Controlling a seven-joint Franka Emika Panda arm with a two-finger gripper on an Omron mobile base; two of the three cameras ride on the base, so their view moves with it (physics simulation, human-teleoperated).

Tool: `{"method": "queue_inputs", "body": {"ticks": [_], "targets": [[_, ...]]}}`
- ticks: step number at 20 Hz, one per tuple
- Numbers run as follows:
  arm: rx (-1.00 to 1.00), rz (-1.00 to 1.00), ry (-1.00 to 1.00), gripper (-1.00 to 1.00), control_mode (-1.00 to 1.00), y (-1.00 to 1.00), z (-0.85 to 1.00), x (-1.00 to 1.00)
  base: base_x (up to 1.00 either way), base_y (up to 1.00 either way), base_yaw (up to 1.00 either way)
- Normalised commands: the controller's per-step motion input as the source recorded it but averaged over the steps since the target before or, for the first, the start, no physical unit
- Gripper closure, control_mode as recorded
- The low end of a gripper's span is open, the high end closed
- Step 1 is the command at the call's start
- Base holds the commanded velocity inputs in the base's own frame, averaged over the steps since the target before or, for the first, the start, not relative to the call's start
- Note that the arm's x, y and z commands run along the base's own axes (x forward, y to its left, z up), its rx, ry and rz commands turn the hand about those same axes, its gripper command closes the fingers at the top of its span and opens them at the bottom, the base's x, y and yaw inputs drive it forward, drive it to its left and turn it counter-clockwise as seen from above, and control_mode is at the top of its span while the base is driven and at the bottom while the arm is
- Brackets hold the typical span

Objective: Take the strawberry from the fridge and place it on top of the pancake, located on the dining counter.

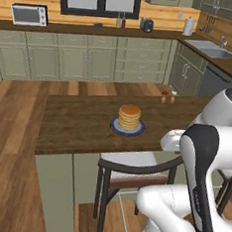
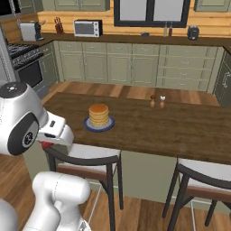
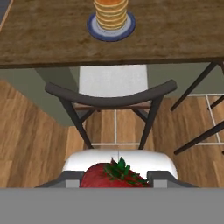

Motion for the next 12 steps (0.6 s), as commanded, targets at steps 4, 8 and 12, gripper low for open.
{"method": "queue_inputs", "body": {"ticks": [4,8,12], "targets": [[-0.07,0.14,0.00,1.00,-1.00,0.11,0.27,0.58,0.00,0.00,0.00],[-0.05,0.14,0.00,1.00,-1.00,0.13,0.36,0.96,0.00,0.00,0.00],[-0.02,0.13,0.00,1.00,-1.00,0.05,0.04,1.00,0.00,0.00,0.00]]}}
